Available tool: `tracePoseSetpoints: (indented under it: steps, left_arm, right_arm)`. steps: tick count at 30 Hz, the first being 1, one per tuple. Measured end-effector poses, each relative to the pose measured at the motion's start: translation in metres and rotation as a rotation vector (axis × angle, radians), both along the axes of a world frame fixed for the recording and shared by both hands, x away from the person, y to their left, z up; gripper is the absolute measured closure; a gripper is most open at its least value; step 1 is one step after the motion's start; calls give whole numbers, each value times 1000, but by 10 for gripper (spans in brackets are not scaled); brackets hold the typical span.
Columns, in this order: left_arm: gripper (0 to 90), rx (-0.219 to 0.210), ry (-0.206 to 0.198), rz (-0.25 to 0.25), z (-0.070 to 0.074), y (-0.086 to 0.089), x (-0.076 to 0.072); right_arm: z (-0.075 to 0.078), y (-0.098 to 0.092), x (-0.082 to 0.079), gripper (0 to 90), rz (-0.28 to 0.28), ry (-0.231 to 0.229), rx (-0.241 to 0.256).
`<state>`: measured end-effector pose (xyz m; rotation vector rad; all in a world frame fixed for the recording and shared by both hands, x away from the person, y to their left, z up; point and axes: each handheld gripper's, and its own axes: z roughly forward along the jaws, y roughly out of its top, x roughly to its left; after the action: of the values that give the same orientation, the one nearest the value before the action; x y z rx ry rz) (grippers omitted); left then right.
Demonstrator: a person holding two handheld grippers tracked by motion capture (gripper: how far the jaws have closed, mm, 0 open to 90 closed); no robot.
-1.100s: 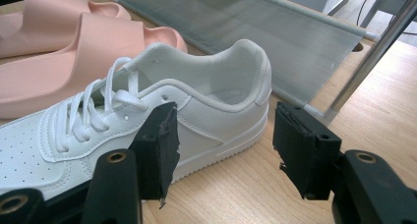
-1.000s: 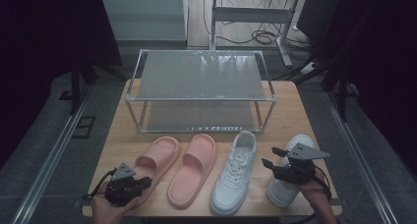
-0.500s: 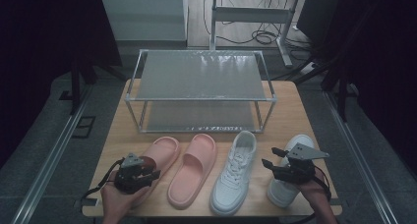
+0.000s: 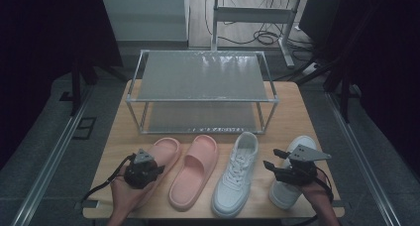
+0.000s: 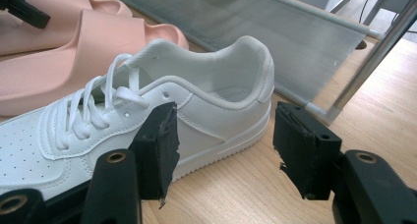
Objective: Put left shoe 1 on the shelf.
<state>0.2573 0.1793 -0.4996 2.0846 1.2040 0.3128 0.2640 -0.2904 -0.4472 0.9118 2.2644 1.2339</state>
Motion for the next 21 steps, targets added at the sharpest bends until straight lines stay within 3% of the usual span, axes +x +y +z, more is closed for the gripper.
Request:
tracePoseSetpoints:
  steps: [11,21]
  left_arm:
    - [851,7,-22,18,9,5,1]
    - [849,-5,-66,16,32,-2,16]
  right_arm:
    - [0,0,0,431,-2,-1,1]
    - [3,-1,-1,431,-2,-7,6]
